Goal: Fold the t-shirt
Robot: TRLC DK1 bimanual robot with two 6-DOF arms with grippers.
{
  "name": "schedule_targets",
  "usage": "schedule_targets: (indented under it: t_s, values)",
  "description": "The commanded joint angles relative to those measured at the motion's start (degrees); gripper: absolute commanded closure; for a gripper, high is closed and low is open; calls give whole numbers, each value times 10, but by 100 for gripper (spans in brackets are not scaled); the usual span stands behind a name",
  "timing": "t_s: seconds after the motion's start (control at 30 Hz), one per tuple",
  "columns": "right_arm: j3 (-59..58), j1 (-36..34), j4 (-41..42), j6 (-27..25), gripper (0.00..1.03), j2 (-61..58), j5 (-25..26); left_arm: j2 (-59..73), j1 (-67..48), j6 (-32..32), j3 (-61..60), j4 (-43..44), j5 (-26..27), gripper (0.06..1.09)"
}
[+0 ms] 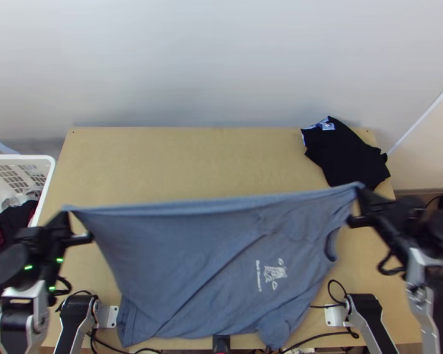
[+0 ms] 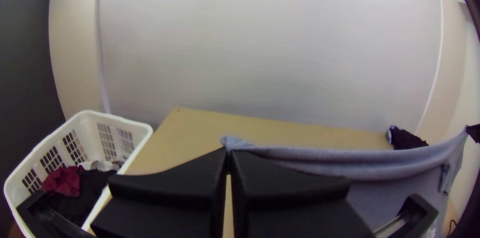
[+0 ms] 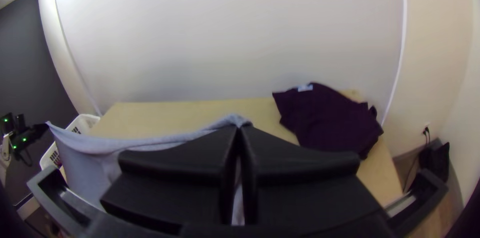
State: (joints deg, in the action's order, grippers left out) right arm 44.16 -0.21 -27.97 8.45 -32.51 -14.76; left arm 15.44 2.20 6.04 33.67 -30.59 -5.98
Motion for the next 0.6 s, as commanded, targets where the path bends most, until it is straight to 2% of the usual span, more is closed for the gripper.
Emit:
schedule_targets:
  t_s: [0.0, 0.33, 0.57]
  values:
    - [-55, 1, 69, 16, 100, 1, 8, 6, -1, 11, -31, 43, 3, 105]
    - [-73, 1, 222, 34, 100, -223, 9, 238, 0, 11, -52, 258, 6, 105]
    - [23, 1, 252, 49, 100, -423, 11, 477, 25, 16, 17, 360, 6, 105]
